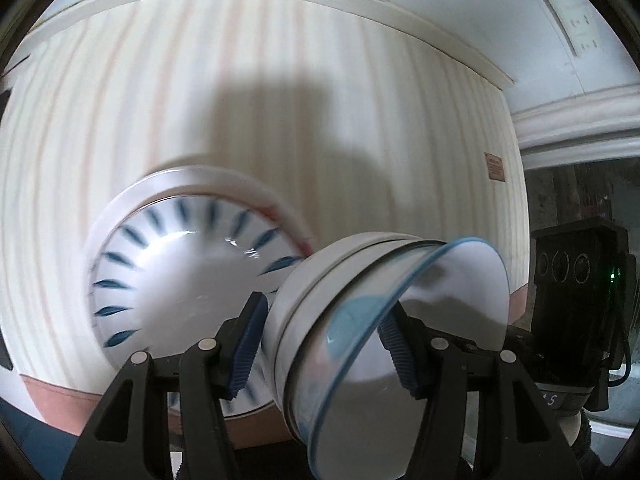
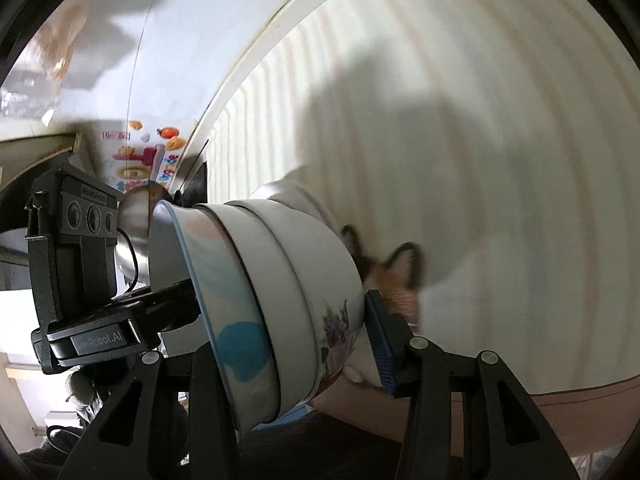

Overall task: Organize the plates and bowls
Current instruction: 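Lift the nested bowls with both grippers and carry them over the plate stack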

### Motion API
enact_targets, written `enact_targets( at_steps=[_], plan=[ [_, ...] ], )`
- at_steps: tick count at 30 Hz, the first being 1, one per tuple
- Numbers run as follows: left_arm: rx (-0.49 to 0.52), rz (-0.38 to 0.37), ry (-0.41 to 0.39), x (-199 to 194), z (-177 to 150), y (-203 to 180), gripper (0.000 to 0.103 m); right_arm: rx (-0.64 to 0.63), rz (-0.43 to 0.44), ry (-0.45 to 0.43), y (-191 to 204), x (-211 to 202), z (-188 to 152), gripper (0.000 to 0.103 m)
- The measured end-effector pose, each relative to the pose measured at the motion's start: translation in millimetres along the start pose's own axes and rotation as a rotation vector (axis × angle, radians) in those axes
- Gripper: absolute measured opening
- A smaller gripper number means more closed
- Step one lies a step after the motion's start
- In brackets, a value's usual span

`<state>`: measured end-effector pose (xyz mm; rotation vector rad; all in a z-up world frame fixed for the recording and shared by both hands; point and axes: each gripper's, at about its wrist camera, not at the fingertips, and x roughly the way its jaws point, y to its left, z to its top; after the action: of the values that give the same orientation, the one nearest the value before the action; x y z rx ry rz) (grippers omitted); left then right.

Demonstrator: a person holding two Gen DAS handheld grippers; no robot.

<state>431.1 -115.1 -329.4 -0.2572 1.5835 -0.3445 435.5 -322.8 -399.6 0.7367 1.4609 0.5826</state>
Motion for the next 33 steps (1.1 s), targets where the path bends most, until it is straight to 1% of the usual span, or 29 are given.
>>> enact_targets(
  at_steps=[6,14,23,28,33],
  plan=[
    [-0.052,0.004,-0.016,-9.4,-7.5,39.4,0.054,-0.033,0.004,0.040,29.3,39.7,-7.9,0.048],
    [-0.120,-0.009,-0.030,-7.6,-8.1,77.3,0.053,-0.077,-0.008,0.091,54.8,81.1,-1.9,0.048],
    [-0.157,-0.012,-0.024,4.9,-7.8,93.9,0.053,-0.115,-0.046,0.144,60.1,109.3,8.4,0.048],
    [-0.166,-0.012,-0.023,9.3,-6.9,95.0,0.053,-0.120,-0.062,0.161,60.3,117.2,11.4,0.048],
    [-0.160,-0.007,-0.027,3.4,-7.6,103.1,0.053,-0.124,-0.068,0.168,62.0,121.3,14.8,0.048]
  ],
)
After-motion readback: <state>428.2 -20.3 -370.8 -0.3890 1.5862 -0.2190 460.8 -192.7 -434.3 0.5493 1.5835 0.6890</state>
